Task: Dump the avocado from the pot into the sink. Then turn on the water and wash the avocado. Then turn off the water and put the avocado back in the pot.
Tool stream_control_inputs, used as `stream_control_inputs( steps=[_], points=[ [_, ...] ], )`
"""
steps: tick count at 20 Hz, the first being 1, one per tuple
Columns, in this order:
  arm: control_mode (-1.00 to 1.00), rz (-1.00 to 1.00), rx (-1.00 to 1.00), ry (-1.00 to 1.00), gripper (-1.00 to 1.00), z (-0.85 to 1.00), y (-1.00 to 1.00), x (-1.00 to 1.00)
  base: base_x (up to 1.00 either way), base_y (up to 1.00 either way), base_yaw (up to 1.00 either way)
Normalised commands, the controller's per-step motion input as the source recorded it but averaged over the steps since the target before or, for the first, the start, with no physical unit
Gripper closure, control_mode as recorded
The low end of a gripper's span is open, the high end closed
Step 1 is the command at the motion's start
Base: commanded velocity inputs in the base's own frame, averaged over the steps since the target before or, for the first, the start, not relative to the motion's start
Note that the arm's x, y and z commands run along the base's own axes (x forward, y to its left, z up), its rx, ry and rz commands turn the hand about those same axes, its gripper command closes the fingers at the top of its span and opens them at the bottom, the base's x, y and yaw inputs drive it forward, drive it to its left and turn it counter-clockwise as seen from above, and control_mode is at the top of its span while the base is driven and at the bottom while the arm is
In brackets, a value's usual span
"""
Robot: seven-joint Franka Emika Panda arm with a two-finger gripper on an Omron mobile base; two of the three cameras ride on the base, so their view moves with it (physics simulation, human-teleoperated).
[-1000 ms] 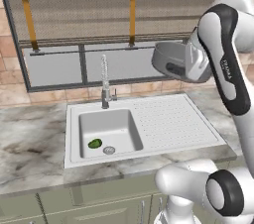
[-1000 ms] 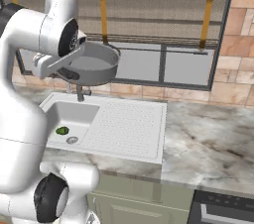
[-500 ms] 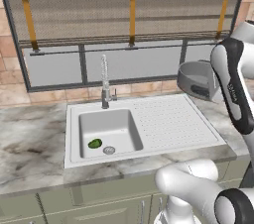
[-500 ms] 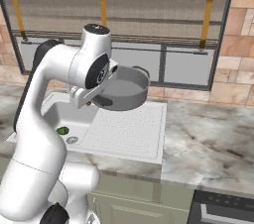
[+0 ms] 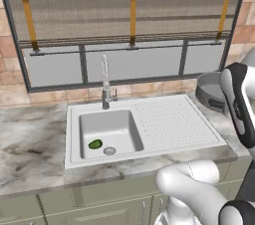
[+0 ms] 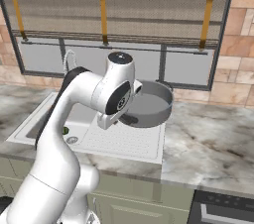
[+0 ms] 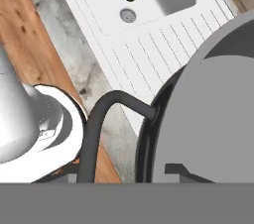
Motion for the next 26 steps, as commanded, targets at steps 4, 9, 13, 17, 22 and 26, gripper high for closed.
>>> stream_control_inputs(
  steps=[4,9,13,17,22,26],
  points=[
    [-1.0,-0.05,-0.02,0.0,1.0,-0.21,-0.66,0.34,0.0,0.0,0.0],
    [-1.0,-0.04,0.0,0.02,1.0,-0.35,-0.59,0.3,0.0,0.0,0.0],
    [-1.0,-0.03,0.0,0.01,1.0,-0.59,-0.55,0.19,0.0,0.0,0.0],
    [-1.0,-0.01,0.0,0.0,1.0,-0.63,-0.47,0.13,0.0,0.0,0.0],
    [-1.0,0.0,0.0,0.0,1.0,-0.58,-0.35,0.2,0.0,0.0,0.0],
    [-1.0,0.0,0.0,0.0,1.0,-0.52,-0.28,0.3,0.0,0.0,0.0]
  ],
)
